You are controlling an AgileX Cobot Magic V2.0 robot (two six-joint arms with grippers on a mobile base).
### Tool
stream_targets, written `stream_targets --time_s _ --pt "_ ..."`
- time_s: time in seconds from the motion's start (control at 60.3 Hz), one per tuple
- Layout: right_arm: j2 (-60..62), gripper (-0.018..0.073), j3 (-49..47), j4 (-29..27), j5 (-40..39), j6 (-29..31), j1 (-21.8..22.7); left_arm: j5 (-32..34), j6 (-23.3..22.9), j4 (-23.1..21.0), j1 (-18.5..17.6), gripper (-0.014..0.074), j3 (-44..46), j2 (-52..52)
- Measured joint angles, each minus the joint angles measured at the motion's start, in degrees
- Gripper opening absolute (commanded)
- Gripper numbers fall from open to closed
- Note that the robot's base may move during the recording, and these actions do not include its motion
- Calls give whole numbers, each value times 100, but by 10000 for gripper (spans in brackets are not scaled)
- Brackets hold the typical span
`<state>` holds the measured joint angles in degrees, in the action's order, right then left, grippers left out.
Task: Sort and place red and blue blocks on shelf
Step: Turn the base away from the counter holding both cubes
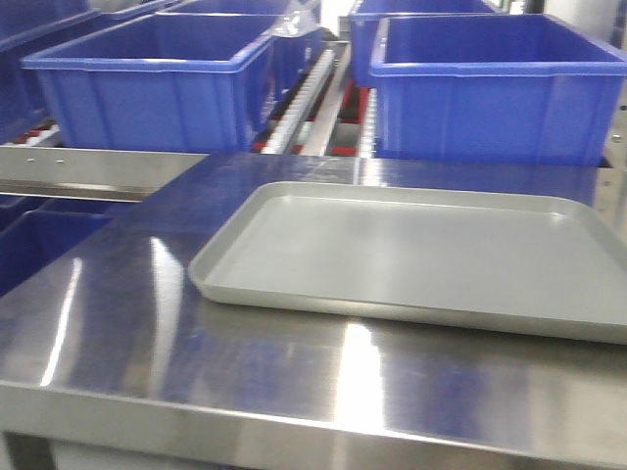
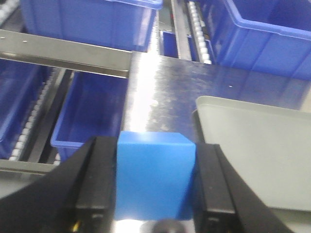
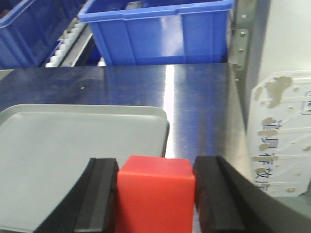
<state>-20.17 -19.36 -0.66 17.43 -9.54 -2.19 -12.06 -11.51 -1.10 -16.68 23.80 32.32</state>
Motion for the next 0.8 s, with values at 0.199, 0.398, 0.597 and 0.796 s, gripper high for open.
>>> stream_targets --time_s 0.199,0.398,0.597,0.796 --pt "0 51 0 0 0 0 0 0 0 0 0 122 0 0" --pt "0 51 0 0 0 0 0 0 0 0 0 122 0 0" --pt "0 51 0 0 0 0 0 0 0 0 0 122 0 0" --pt "0 51 0 0 0 0 0 0 0 0 0 122 0 0"
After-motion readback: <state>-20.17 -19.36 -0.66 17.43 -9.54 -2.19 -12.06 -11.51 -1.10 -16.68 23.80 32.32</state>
